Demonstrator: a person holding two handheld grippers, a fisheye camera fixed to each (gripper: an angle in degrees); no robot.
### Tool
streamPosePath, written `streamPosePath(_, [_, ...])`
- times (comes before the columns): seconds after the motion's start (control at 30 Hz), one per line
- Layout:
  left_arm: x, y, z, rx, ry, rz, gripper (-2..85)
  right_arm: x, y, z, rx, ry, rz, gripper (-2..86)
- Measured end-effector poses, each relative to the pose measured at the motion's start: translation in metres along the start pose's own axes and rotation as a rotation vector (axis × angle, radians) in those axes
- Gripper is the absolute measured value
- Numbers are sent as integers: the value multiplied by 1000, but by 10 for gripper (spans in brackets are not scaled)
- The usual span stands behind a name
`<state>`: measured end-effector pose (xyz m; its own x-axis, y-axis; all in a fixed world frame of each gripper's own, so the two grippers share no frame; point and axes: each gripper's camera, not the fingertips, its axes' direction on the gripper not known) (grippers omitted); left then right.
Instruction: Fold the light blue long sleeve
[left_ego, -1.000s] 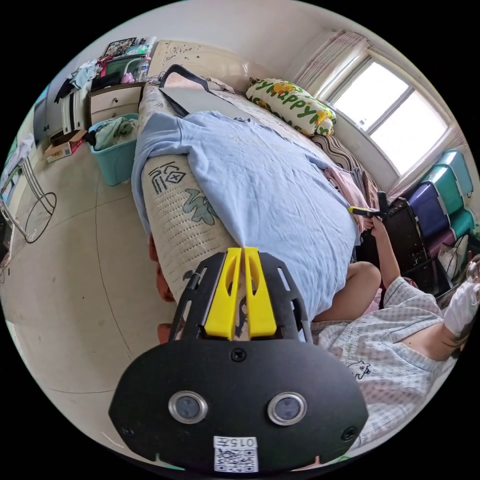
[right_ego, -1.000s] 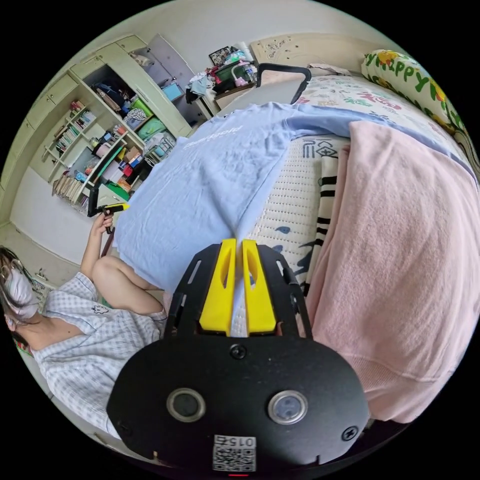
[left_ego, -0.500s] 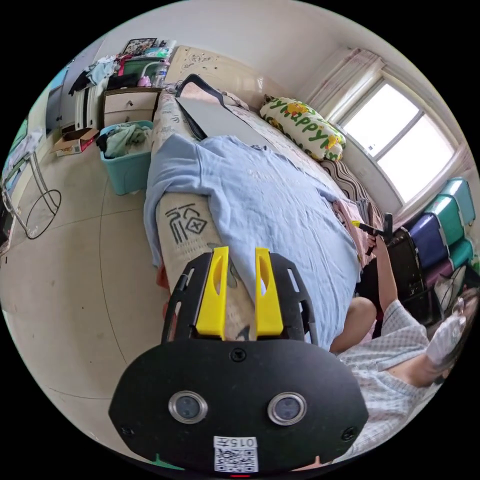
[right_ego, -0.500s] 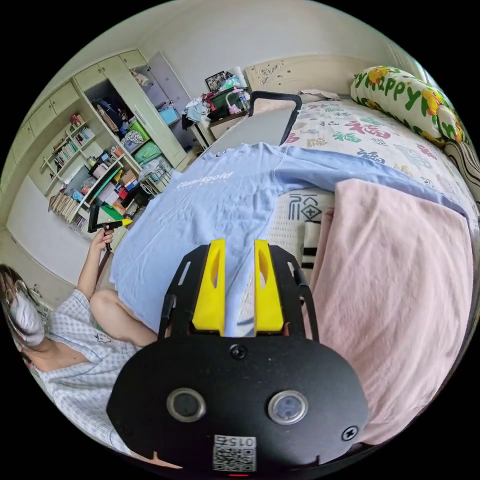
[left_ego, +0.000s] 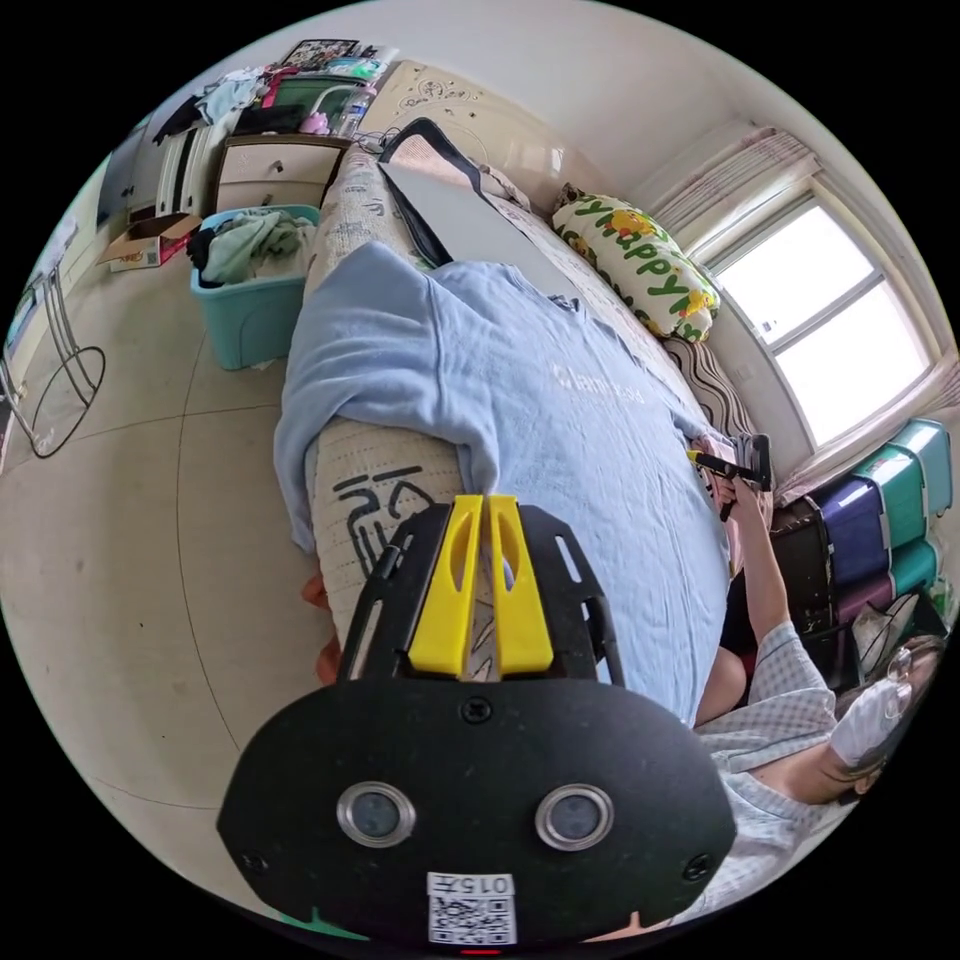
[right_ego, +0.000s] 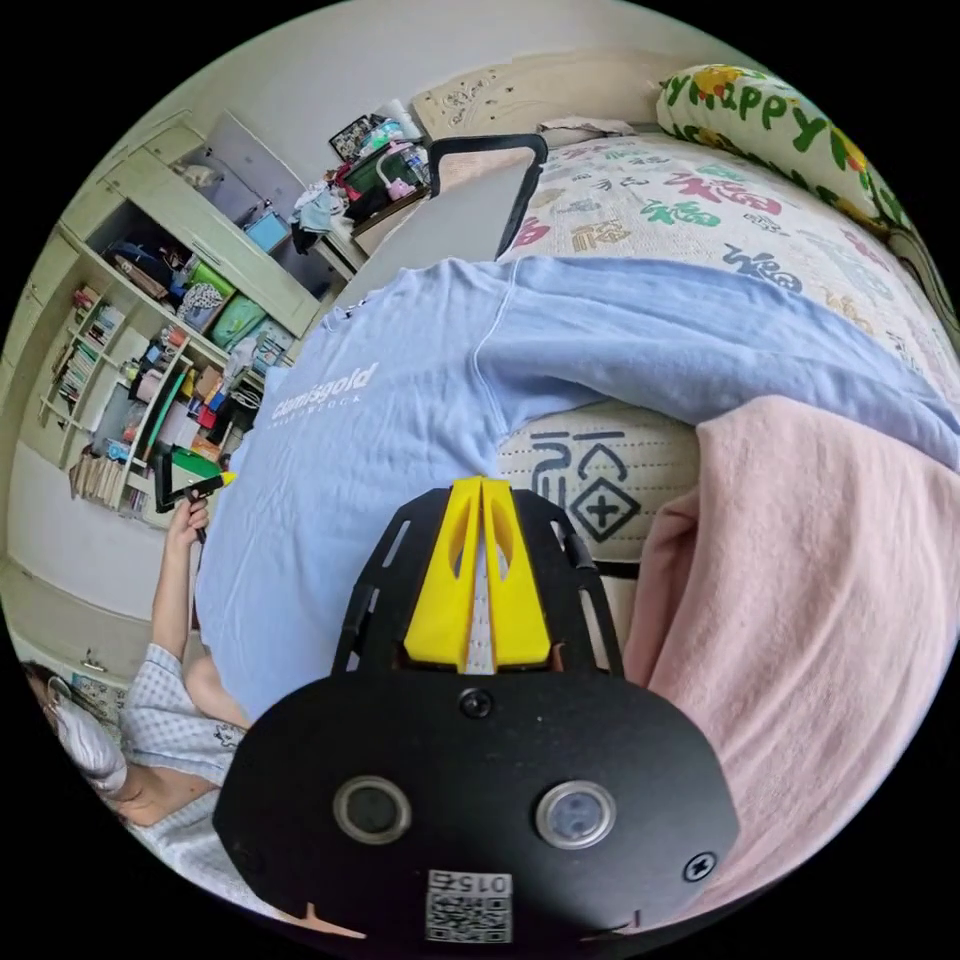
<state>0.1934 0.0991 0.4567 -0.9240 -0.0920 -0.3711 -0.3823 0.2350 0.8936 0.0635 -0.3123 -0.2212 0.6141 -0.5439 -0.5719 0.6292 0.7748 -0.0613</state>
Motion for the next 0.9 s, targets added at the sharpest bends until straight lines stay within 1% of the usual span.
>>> streamPosePath(0.17, [1, 14, -12, 3, 48, -5, 59, 1, 13, -17, 47, 44, 13, 15])
streamPosePath(0.23, [8, 34, -22, 7, 88, 23, 78, -1, 24, -22, 8, -6, -13, 53])
streamPosePath(0.3, [22, 73, -35, -6, 131, 64, 93, -10, 49, -27, -64, -102, -75, 94])
streamPosePath(0.37, [36, 106, -43, -13, 131, 97, 95, -21, 72, -32, -86, -107, -131, 95])
streamPosePath(0.47, [55, 147, -47, -9, 120, 126, 90, -35, 103, -39, -72, -83, -185, 77])
streamPosePath(0.53, [63, 159, -48, 22, 97, 130, 78, -38, 109, -33, -103, -107, -202, 64])
streamPosePath(0.63, [74, 161, -45, 0, 98, 148, 16, -37, 111, -35, -88, -157, -184, 42])
streamPosePath(0.67, [80, 163, -43, -16, 71, 163, 9, -35, 113, -37, -70, -147, -161, 35])
streamPosePath(0.7, [91, 166, -44, -16, 28, 189, 4, -35, 116, -38, -66, -74, -135, 30])
streamPosePath(0.8, [117, 172, -46, -25, -79, 213, 1, -41, 127, -39, -30, -60, -99, 27])
streamPosePath(0.9, [133, 181, -48, -14, -122, 197, 8, -59, 141, -44, 10, 12, -124, 34])
